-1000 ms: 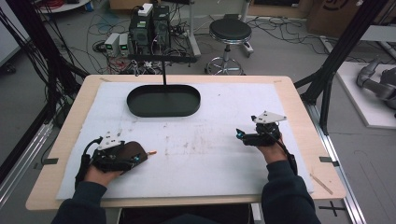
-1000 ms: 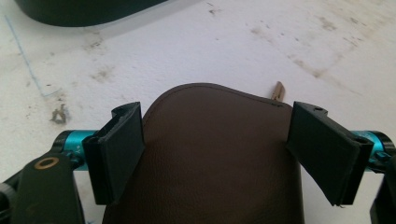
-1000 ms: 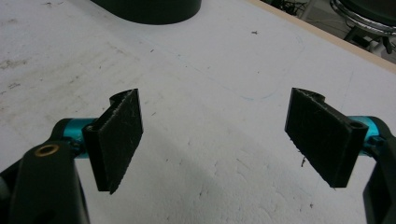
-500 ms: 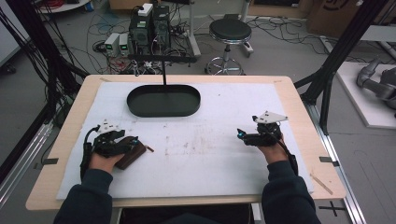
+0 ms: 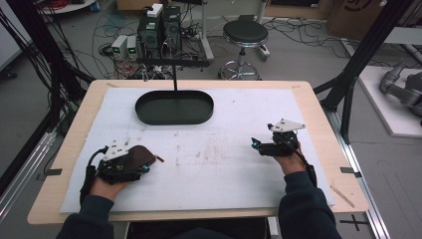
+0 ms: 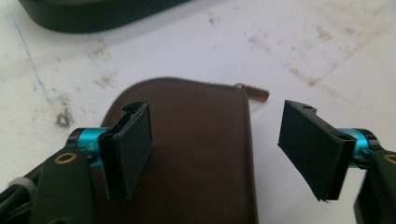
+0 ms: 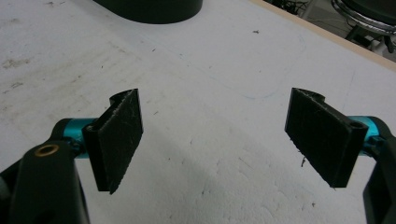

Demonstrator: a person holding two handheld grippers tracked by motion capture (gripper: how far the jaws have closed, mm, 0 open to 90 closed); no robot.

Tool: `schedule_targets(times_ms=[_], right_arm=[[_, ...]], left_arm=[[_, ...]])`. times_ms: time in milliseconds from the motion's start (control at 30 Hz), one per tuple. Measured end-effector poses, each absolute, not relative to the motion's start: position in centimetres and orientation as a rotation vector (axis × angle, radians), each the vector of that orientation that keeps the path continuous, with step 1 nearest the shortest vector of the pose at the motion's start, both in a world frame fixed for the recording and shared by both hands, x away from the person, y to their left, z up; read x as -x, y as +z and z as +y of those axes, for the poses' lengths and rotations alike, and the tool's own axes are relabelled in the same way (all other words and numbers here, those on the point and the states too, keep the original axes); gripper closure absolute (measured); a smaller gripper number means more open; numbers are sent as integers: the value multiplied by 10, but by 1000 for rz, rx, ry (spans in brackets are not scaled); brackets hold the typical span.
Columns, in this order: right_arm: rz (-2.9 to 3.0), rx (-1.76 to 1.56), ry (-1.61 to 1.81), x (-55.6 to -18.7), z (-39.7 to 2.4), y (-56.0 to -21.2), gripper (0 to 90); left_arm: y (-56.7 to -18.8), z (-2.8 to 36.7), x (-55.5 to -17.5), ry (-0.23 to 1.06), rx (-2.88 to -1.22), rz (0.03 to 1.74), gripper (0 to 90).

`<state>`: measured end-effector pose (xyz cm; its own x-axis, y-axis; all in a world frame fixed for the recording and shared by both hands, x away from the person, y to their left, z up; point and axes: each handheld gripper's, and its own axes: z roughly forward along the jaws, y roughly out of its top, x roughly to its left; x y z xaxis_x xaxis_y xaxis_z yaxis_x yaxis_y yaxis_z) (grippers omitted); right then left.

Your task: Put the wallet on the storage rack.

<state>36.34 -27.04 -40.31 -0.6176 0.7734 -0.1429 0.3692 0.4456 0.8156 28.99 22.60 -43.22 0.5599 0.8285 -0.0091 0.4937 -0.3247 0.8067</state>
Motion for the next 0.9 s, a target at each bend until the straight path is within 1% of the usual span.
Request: schedule_targets(times_ms=[167,200,300,600,700,767,900], right_arm=[[2200,-953,1058,-364,-270,-404,194],[2199,-957,1060,-365,-270,-404,194],[2194,-961,1062,-364,-271,-403,194],[2196,-959,1061,-364,-271,-403,194],[2195,-964,1059,-364,-271,-403,194],[2196,-963,1060,-364,-272,-403,194],[2197,-963,1058,-364,-272,-404,194]], left_arm=[[-434,220,-299,597,-2029,1047,245],[-435,220,-301,606,-2025,1055,246],[-436,223,-309,619,-2006,1067,284],[-439,221,-329,666,-1963,1099,288],[-436,222,-328,675,-1951,1096,297],[-432,226,-325,702,-1954,1056,297],[-432,233,-318,731,-2004,1004,251]])
